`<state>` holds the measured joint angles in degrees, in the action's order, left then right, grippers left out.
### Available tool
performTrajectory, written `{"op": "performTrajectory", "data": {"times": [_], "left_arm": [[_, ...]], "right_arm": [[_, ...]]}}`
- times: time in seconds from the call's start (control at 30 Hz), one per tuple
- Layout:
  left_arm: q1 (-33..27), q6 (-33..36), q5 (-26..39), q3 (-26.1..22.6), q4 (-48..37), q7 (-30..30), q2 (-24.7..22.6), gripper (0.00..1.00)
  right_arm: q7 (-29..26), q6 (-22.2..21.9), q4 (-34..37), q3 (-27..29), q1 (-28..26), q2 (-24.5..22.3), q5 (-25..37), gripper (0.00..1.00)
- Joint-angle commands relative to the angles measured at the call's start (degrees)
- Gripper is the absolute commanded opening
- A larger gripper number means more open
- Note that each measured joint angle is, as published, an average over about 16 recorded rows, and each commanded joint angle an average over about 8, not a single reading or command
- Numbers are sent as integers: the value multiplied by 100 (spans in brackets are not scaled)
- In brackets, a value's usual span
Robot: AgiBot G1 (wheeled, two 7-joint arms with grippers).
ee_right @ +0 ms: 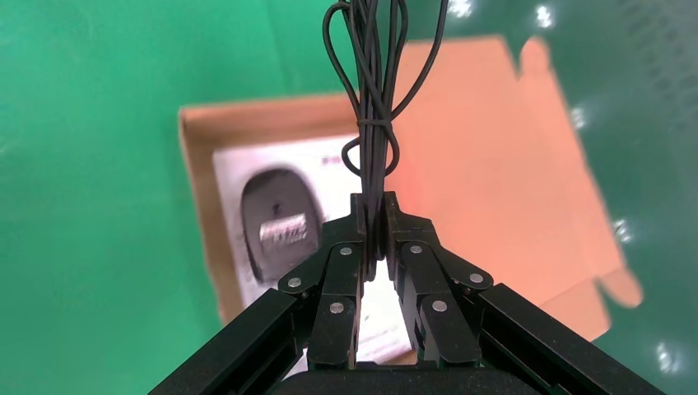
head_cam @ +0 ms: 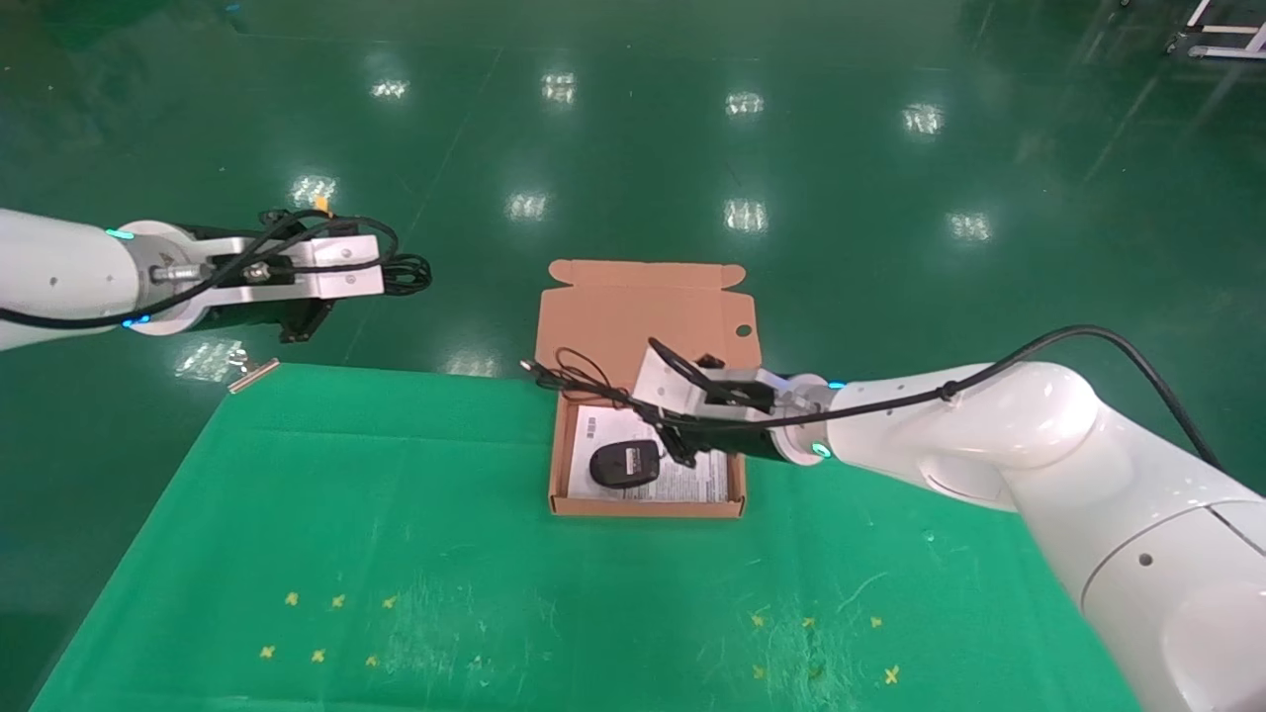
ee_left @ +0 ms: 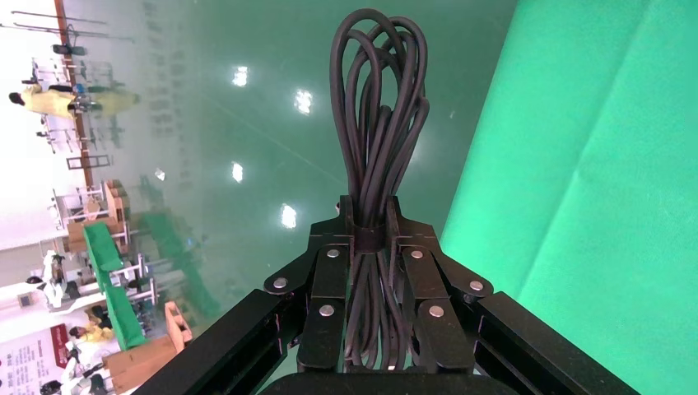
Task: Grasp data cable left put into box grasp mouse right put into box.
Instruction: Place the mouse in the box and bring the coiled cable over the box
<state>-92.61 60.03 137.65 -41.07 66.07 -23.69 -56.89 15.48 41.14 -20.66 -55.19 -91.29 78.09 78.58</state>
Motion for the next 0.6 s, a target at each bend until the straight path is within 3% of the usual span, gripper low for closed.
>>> {"op": "performTrajectory", "data": {"times": [0.03, 0.1, 0.13, 0.4, 0.6], "left_arm": [[0, 0, 0, 0, 1, 0, 0, 0], [1, 1, 1, 0, 1, 0, 1, 0], [2, 1, 1, 0, 2, 0, 2, 0], [86, -50, -44, -34, 26, 32, -87, 0], [388, -331, -77, -178, -61, 166, -410, 0]], "right_arm": [[-54, 16, 105, -92, 3, 1, -29, 67], [-72, 34, 139, -146, -9, 2, -25, 92], [-75, 38, 148, -166, -12, -3, -26, 100], [-111, 61, 7, -244, 1, -136, -52, 100], [-199, 19, -147, -267, 12, -291, -44, 100]]}}
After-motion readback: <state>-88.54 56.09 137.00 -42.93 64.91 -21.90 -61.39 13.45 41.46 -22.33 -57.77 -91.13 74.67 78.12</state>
